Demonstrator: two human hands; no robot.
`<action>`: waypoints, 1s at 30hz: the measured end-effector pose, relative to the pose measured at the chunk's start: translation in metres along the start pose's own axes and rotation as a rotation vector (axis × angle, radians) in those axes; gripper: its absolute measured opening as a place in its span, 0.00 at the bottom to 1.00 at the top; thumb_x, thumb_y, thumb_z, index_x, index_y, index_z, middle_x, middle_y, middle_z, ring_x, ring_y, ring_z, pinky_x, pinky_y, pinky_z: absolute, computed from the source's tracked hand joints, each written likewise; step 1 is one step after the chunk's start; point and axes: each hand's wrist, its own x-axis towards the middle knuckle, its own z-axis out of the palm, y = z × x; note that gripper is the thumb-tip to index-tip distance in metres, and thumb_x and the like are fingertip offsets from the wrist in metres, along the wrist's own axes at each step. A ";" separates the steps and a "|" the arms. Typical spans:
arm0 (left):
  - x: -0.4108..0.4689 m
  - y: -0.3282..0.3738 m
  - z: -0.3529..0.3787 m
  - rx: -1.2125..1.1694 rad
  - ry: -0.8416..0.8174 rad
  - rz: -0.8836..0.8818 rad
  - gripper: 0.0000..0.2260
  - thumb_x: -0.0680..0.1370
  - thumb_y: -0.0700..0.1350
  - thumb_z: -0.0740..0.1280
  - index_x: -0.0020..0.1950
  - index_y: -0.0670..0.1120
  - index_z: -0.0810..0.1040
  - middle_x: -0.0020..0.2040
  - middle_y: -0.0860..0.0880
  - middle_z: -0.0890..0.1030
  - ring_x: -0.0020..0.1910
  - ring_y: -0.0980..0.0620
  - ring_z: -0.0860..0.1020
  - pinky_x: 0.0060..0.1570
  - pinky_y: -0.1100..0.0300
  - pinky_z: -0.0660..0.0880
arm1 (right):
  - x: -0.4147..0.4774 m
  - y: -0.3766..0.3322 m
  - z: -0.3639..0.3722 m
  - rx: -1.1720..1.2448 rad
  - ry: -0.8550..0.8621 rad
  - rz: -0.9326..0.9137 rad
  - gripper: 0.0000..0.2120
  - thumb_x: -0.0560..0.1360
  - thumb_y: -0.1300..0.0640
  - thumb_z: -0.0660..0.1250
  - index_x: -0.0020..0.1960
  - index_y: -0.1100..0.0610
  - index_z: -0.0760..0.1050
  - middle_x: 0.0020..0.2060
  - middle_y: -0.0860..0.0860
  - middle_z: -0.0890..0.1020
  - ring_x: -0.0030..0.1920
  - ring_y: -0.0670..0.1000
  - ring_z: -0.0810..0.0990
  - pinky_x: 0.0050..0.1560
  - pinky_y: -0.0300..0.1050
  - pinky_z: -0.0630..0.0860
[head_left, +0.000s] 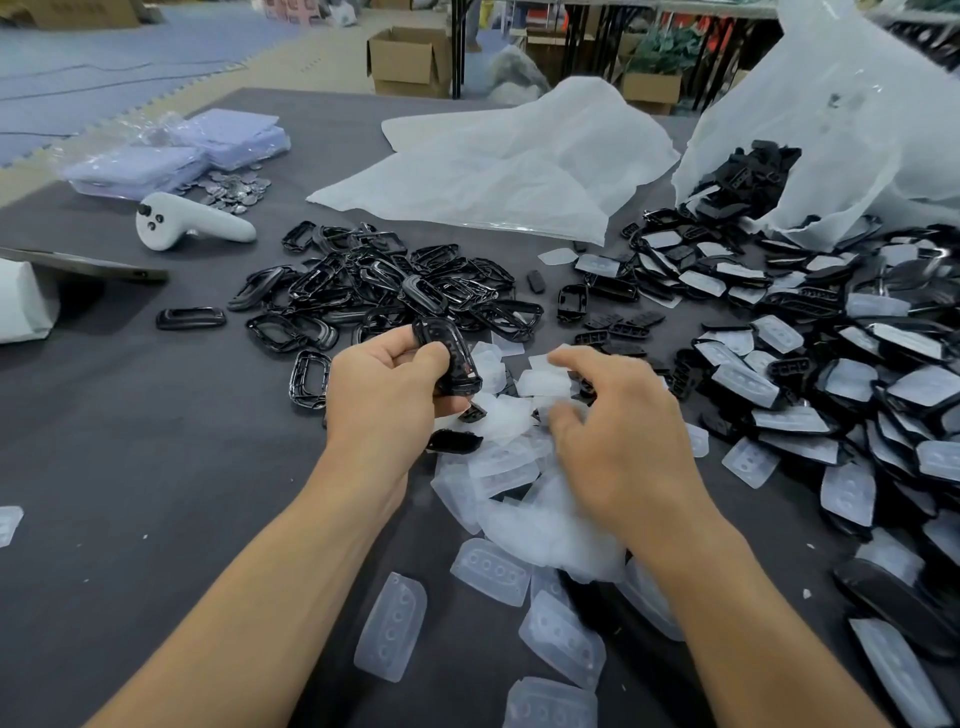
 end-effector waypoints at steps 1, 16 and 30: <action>0.000 0.000 0.000 0.003 -0.002 -0.005 0.09 0.80 0.35 0.68 0.45 0.44 0.86 0.37 0.49 0.87 0.30 0.54 0.82 0.32 0.62 0.81 | 0.001 0.001 -0.002 -0.026 -0.056 0.028 0.19 0.78 0.54 0.69 0.68 0.44 0.77 0.58 0.44 0.80 0.60 0.50 0.78 0.61 0.38 0.70; -0.014 0.007 0.005 0.094 -0.130 -0.014 0.16 0.81 0.36 0.68 0.39 0.53 0.88 0.37 0.50 0.87 0.32 0.51 0.83 0.30 0.59 0.82 | 0.001 -0.005 -0.019 0.684 0.012 0.133 0.09 0.72 0.63 0.78 0.39 0.50 0.87 0.33 0.51 0.86 0.32 0.53 0.81 0.39 0.51 0.82; -0.024 0.007 0.006 0.131 -0.158 0.073 0.11 0.80 0.38 0.68 0.45 0.51 0.87 0.41 0.44 0.87 0.39 0.48 0.87 0.37 0.55 0.84 | -0.006 -0.020 -0.013 0.939 -0.092 0.239 0.07 0.74 0.58 0.77 0.37 0.51 0.85 0.24 0.48 0.74 0.23 0.45 0.64 0.24 0.34 0.64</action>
